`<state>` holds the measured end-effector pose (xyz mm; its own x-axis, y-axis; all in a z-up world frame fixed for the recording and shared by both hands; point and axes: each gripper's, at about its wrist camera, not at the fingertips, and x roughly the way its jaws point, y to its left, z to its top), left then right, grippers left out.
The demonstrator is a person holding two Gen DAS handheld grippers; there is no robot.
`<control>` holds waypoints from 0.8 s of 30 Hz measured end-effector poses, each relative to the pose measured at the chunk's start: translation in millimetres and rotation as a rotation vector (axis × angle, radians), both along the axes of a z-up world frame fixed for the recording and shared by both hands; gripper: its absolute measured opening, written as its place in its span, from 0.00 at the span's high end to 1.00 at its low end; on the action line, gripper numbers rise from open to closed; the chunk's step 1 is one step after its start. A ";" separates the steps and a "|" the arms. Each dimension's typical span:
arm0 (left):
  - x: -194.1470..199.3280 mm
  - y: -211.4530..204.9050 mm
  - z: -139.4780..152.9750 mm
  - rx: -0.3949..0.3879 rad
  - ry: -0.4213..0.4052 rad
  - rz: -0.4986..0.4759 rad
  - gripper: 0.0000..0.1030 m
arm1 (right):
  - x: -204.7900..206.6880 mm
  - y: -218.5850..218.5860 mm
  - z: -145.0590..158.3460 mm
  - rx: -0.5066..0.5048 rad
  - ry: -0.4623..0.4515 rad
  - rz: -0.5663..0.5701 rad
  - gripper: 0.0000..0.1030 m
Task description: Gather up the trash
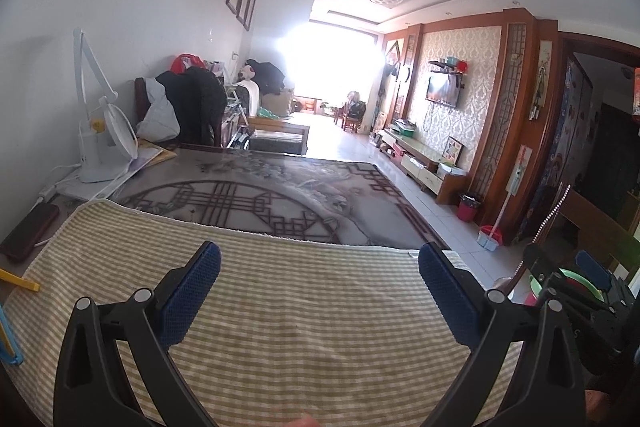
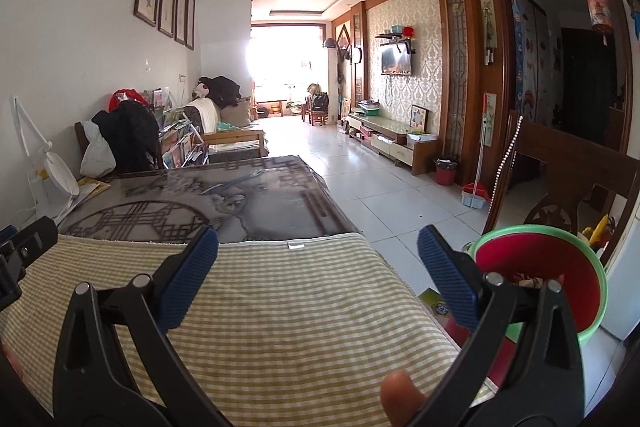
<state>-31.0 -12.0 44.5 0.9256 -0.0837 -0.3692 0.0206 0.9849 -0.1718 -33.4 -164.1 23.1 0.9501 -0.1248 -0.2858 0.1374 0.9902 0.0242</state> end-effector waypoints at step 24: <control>3.5 0.4 -5.8 0.011 0.037 -0.003 0.08 | 0.9 2.1 -3.7 -0.020 0.021 0.019 0.05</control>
